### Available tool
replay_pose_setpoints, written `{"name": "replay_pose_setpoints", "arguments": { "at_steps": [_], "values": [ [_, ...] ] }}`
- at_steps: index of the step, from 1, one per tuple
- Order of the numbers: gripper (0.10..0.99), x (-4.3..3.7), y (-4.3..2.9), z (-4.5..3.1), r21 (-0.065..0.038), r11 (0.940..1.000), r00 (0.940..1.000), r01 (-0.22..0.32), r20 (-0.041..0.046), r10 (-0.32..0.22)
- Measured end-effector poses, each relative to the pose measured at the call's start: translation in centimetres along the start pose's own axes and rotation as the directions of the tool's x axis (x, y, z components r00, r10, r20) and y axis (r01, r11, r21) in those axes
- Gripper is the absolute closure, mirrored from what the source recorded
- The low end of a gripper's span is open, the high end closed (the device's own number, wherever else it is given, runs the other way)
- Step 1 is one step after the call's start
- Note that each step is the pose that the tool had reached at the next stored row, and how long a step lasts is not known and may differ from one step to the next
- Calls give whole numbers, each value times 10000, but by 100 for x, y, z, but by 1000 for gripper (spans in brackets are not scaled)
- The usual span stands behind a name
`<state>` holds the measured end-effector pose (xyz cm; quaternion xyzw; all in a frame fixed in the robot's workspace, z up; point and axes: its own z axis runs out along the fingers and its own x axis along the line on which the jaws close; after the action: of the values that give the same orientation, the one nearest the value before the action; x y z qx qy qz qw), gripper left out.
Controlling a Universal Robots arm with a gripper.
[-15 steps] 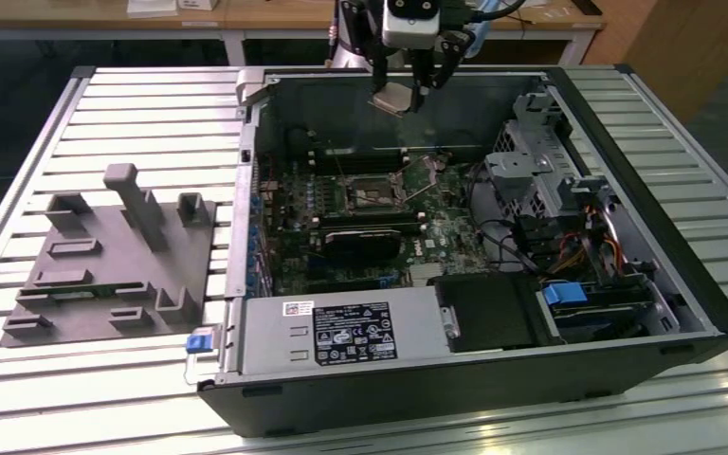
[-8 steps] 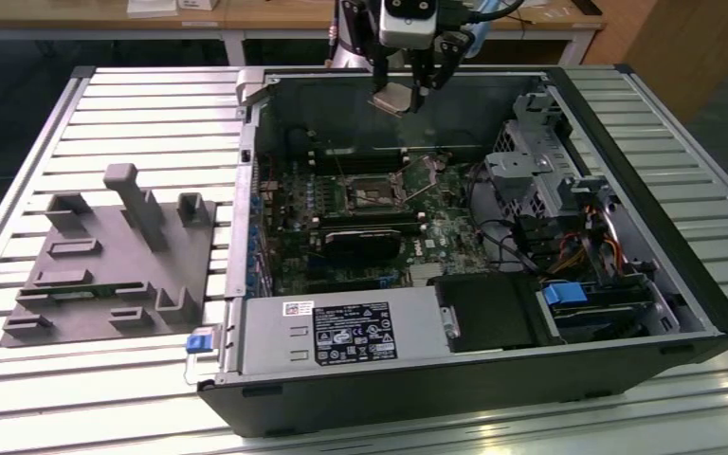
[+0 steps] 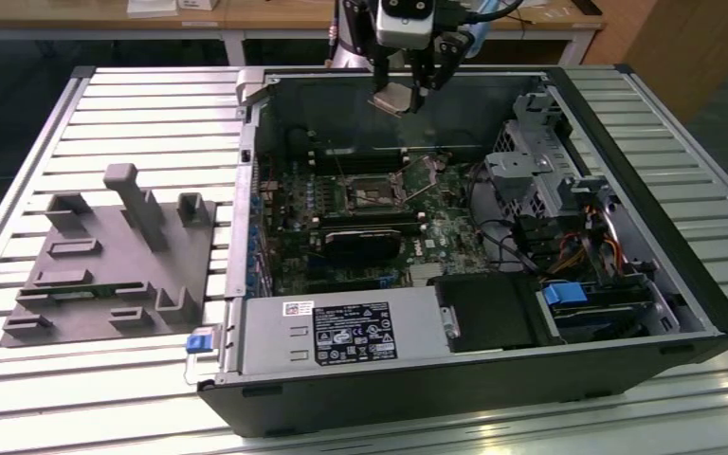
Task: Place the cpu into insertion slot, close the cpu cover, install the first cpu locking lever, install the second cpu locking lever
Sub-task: 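Place the cpu into insertion slot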
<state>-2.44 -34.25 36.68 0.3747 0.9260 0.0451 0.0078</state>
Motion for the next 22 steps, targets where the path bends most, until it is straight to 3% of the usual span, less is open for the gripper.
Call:
{"name": "replay_pose_setpoints", "arguments": {
  "at_steps": [22],
  "values": [
    [549,1,-1,4,-18,9970,9970,-774,69,775]
  ]
}}
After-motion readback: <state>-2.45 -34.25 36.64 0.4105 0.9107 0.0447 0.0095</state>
